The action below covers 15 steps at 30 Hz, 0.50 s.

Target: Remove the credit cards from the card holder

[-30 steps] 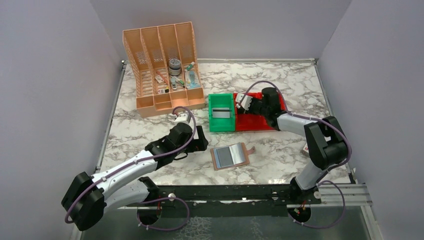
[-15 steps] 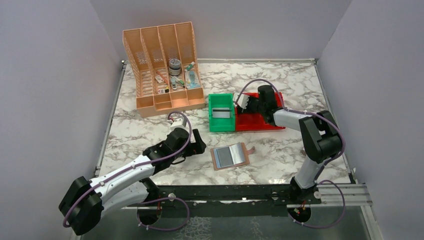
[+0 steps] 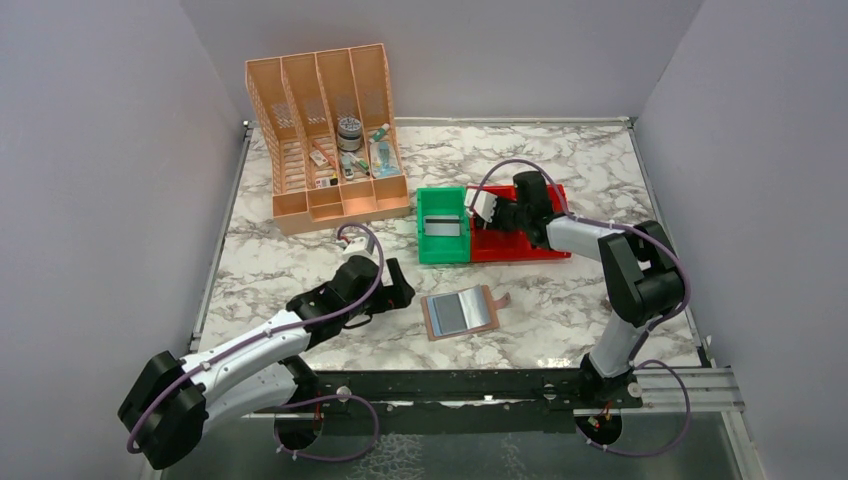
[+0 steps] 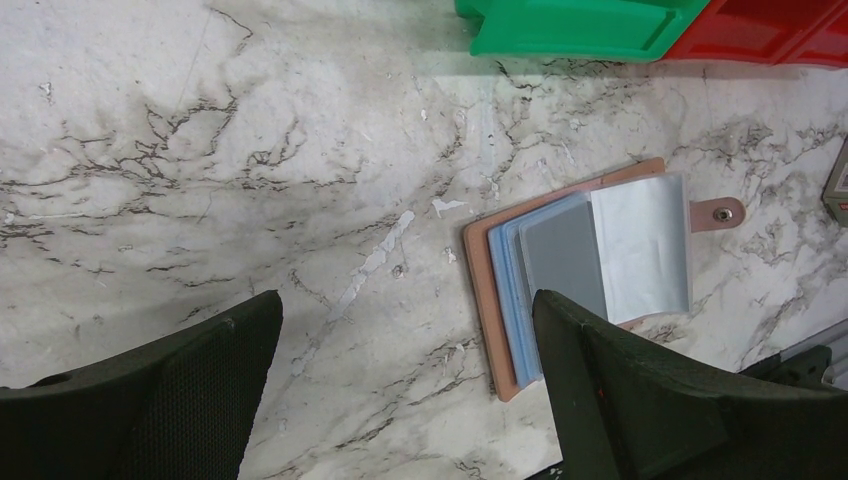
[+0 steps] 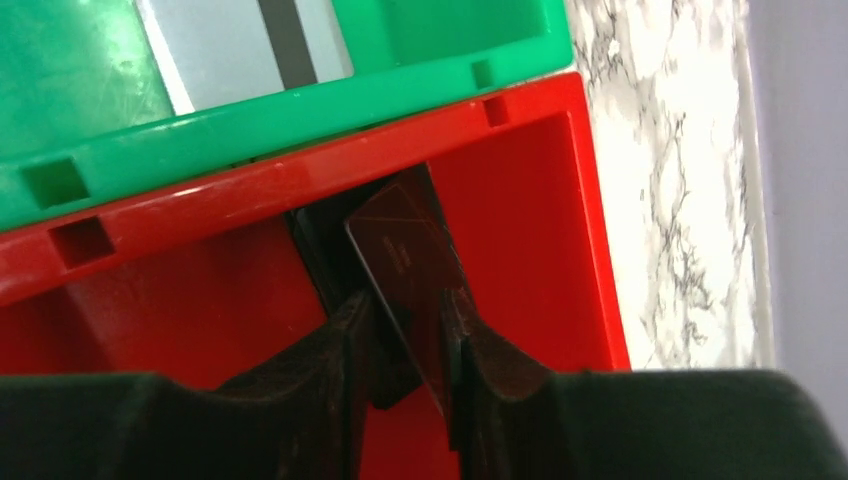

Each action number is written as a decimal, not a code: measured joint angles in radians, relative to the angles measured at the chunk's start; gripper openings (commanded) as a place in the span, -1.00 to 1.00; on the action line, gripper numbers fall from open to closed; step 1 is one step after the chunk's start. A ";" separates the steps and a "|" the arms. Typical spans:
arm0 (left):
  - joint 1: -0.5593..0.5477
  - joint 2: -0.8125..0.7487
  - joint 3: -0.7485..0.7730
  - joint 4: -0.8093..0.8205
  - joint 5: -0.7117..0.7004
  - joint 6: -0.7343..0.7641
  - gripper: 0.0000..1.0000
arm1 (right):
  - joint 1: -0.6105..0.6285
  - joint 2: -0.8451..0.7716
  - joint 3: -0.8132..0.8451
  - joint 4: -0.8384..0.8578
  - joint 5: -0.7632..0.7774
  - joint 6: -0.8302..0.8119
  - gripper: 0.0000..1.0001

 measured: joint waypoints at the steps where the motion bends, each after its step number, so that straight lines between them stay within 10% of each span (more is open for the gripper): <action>1: 0.000 0.001 0.000 0.000 0.003 0.000 0.99 | 0.000 0.000 0.002 -0.010 -0.004 0.006 -0.28; 15: 0.001 0.047 0.008 0.036 0.091 0.026 0.99 | 0.000 -0.037 0.060 -0.066 -0.026 0.134 -0.19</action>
